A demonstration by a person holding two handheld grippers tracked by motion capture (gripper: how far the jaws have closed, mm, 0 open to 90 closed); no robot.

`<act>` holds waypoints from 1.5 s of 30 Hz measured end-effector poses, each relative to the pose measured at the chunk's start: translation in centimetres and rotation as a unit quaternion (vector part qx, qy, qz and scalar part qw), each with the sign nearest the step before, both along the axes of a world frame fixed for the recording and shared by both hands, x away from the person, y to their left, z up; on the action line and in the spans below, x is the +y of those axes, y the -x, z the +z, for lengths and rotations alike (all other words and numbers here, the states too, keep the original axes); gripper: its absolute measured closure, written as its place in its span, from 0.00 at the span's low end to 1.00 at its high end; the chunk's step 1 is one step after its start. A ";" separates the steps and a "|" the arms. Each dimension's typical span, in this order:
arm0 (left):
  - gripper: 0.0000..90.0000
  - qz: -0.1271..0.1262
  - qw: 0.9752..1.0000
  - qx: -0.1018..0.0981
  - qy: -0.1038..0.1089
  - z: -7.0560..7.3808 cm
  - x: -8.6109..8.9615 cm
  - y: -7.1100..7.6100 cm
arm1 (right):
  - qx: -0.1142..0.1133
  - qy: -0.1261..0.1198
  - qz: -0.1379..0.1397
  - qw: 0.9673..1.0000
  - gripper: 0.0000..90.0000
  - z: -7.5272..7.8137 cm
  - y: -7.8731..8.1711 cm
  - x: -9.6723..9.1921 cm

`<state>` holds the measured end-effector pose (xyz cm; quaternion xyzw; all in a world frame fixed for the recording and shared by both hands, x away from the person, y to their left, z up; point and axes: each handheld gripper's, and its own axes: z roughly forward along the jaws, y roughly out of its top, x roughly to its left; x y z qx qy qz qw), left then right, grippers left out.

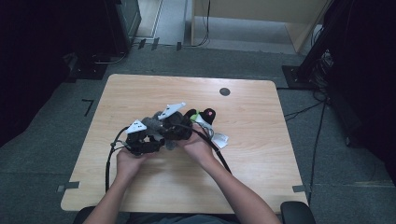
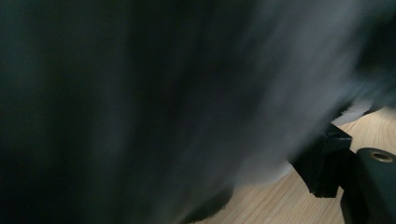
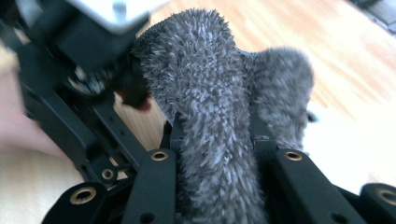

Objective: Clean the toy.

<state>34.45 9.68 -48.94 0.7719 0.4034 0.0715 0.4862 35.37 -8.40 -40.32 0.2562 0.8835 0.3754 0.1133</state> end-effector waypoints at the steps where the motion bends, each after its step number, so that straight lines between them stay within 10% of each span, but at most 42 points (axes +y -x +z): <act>1: 0.35 0.001 1.000 0.001 -0.001 0.0 0.0 0.0 | 0.001 0.016 0.002 1.000 0.79 -0.5 0.0 0.4; 26: 0.41 0.003 1.000 -0.004 -0.022 0.2 -0.5 0.1 | 0.038 0.018 0.013 0.999 0.84 -1.8 2.7 -5.1; 45: 0.41 0.006 1.000 -0.003 -0.016 0.1 -0.6 0.1 | 0.047 0.013 -0.023 0.999 0.85 -0.1 3.2 -9.4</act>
